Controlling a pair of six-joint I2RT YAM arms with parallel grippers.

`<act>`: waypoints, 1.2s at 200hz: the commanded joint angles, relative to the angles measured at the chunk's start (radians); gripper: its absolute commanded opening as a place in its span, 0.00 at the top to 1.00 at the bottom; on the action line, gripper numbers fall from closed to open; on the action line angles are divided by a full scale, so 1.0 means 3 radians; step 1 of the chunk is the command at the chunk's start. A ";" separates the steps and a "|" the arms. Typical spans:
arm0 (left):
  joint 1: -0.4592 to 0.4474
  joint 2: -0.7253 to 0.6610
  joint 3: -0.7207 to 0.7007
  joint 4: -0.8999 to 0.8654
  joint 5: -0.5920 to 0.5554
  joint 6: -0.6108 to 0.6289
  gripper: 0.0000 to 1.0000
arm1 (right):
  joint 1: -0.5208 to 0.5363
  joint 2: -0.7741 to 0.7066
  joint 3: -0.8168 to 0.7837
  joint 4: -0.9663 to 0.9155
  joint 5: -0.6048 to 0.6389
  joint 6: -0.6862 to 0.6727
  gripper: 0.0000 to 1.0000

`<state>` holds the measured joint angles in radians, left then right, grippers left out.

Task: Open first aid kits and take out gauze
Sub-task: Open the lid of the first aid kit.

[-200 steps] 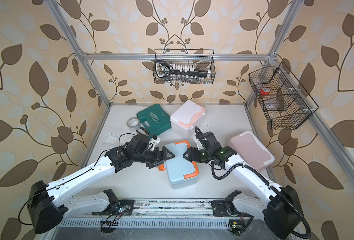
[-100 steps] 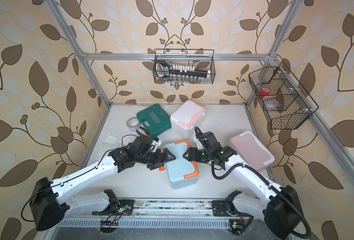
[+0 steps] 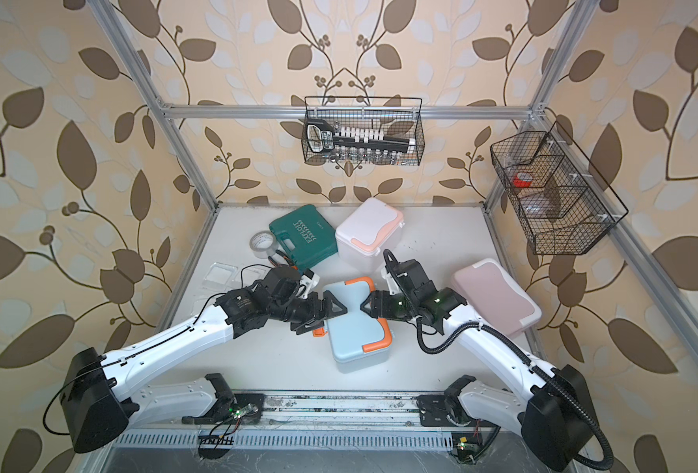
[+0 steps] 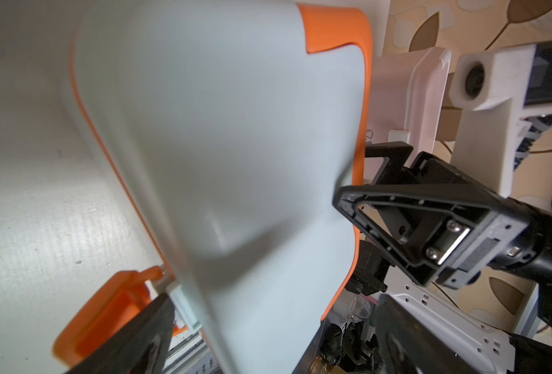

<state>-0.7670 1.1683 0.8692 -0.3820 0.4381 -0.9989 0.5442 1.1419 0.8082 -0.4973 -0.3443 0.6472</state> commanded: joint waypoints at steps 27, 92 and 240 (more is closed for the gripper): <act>-0.0054 0.0028 0.0093 0.0291 0.0077 -0.0026 0.03 | 0.0069 0.0064 -0.0044 -0.0029 -0.0103 0.0005 0.27; 0.0136 -0.0208 0.0040 0.0454 0.0167 -0.0128 0.01 | 0.0368 0.0203 -0.0039 0.0378 -0.0271 0.0325 0.27; 0.0415 -0.0490 0.0159 0.0708 0.0472 -0.0367 0.01 | 0.0502 0.0121 0.0343 0.0081 0.0037 0.0242 0.03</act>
<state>-0.6395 1.0344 0.8421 -0.3412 0.5072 -1.1000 0.6750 1.2079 0.8799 -0.4458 -0.2691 0.7410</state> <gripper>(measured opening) 0.990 0.959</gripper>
